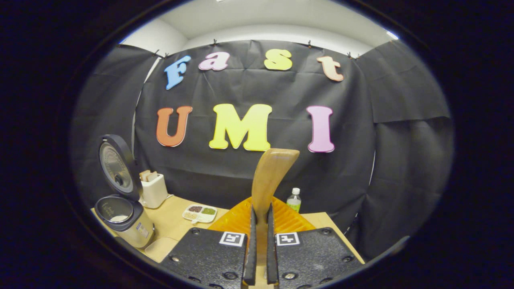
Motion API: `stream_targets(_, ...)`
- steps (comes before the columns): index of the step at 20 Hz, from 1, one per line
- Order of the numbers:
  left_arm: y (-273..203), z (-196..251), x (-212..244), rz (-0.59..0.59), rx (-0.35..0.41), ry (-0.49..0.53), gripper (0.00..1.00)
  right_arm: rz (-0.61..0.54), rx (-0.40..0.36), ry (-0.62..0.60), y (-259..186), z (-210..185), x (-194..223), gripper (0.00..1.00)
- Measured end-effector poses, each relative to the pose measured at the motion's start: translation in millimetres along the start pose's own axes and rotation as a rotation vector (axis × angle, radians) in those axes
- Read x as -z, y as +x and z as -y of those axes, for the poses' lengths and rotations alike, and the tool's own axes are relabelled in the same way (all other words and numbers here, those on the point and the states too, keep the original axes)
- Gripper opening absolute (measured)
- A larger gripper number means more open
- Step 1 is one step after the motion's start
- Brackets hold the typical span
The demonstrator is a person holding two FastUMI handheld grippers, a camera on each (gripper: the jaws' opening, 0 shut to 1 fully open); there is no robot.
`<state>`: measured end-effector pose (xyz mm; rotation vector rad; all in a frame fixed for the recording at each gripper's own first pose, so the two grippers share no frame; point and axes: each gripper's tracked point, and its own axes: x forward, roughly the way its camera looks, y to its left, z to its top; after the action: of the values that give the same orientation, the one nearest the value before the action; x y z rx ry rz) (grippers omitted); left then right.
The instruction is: Close the left gripper, press the button to open the rice cooker; take a wooden spoon from the chopstick holder with the right hand, scoop a spoonful of rice and pour it into the rice cooker, then put the wooden spoon back into the chopstick holder.
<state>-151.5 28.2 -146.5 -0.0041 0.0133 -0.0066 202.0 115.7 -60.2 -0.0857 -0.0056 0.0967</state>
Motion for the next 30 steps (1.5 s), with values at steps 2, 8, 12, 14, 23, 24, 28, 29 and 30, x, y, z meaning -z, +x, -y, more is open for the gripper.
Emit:
stream_targets(2, 4, -2, 1, -0.012, -0.011, 0.003, 0.96, -0.023, 0.014, 0.019, 4, 12, 16, 0.16)
stream_targets(8, 17, 0, -6, -0.017, -0.010, -0.011, 0.96, -0.055, 0.026, -0.013, 18, 29, 58, 0.18)
stream_targets(12, 36, -9, -2, -0.043, -0.038, -0.011, 0.96, -0.078, 0.052, -0.007, 34, 39, 88, 0.20)
stream_targets(14, 46, -7, 2, -0.075, -0.034, -0.027, 0.96, -0.106, 0.053, 0.046, 41, 44, 102, 0.20)
stream_targets(23, 98, -25, -46, -0.049, -0.035, -0.056, 0.96, -0.079, 0.161, 0.163, 13, 84, 88, 1.00)
stream_targets(24, 107, -25, -53, -0.046, -0.024, -0.062, 0.96, -0.072, 0.156, 0.165, 4, 84, 83, 0.94)
stream_targets(28, 144, -28, -82, -0.024, 0.000, -0.031, 0.97, -0.024, 0.155, 0.203, -46, 89, 59, 0.97)
stream_targets(29, 152, -27, -91, -0.017, 0.003, -0.026, 0.97, -0.007, 0.158, 0.215, -59, 93, 55, 0.94)
stream_targets(30, 160, -27, -101, -0.007, 0.006, -0.023, 0.97, 0.014, 0.163, 0.228, -74, 95, 51, 0.94)
